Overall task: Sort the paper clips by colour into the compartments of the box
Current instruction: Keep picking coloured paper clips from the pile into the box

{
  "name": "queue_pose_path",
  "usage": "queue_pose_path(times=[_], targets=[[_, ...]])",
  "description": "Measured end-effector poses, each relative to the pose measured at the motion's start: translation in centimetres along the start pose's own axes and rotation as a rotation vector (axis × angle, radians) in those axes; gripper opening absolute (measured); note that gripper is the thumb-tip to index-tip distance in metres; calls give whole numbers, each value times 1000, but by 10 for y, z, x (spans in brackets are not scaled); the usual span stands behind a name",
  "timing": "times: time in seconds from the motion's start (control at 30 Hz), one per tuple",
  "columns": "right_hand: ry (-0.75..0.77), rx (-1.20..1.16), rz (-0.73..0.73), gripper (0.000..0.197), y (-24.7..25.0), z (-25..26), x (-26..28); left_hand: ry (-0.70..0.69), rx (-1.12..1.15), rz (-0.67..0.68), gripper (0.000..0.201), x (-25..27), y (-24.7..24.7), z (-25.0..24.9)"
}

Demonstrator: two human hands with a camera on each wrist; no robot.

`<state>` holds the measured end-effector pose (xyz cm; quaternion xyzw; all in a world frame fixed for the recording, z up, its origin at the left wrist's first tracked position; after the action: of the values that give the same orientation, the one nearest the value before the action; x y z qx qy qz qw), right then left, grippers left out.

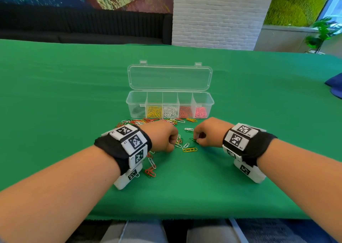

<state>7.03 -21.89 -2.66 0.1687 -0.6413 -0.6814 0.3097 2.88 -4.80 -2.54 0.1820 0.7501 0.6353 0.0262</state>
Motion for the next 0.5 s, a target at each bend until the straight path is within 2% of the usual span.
queue_pose_path(times=[0.07,0.17,0.3,0.5], targets=[[-33,-56,-26,22,3,-3,1,48,112,-36,6,2,6,8],[-102,-200,-88,15,5,-12,1,134,398,-46,7,8,15,23],[-174,-643,-125,21,8,-18,0,202,716,14,27,16,19,38],[-219,-1116,-67,28,20,-14,-2,351,1195,123,27,28,14,44]])
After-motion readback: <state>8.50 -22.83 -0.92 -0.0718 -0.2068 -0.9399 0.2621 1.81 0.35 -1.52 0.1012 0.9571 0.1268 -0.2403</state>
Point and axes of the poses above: each hand's wrist, its own x-axis away from the middle knuckle, its own y-axis out of the back of the hand, z = x × y, the point moved 1 cm from there along -x, towards the middle knuckle, and after that the axes turned 4 degrees about y, right-handed, at the moved point
